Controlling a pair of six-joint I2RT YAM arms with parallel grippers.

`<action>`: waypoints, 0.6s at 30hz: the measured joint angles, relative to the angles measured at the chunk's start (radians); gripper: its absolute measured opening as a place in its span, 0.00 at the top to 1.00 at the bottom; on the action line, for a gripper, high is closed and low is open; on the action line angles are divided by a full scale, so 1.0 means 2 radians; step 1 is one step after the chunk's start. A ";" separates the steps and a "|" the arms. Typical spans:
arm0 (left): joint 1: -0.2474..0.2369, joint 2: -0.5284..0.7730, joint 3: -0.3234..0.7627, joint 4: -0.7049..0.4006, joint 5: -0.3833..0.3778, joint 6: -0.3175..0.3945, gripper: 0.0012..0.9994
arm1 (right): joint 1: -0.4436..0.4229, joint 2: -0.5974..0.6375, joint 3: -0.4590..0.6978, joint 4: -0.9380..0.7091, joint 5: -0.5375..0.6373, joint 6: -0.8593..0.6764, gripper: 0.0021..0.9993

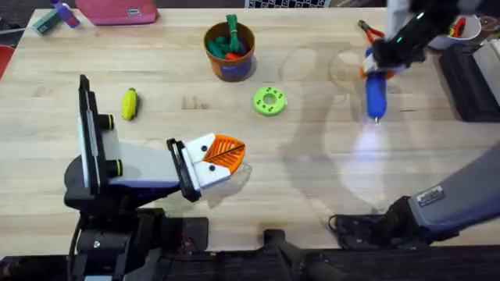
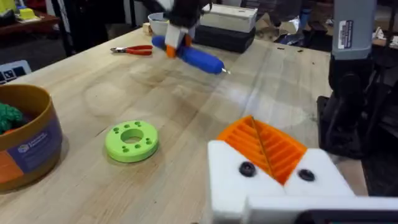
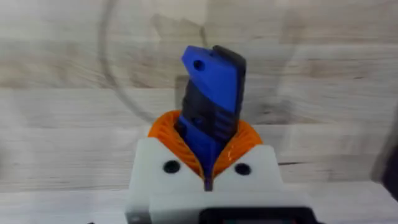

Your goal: Pick up the gripper from the table and insert it into the empty holder that is missing its gripper. Then pick up a screw, insert it into the mounting hole, and use the screwdriver to tighten it. Finally, clean up the table by picking up the vegetable and placing it into the bucket.

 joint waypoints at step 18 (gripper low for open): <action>0.000 0.000 0.000 0.000 0.000 0.000 1.00 | 0.077 -0.298 0.057 0.047 -0.022 0.093 0.98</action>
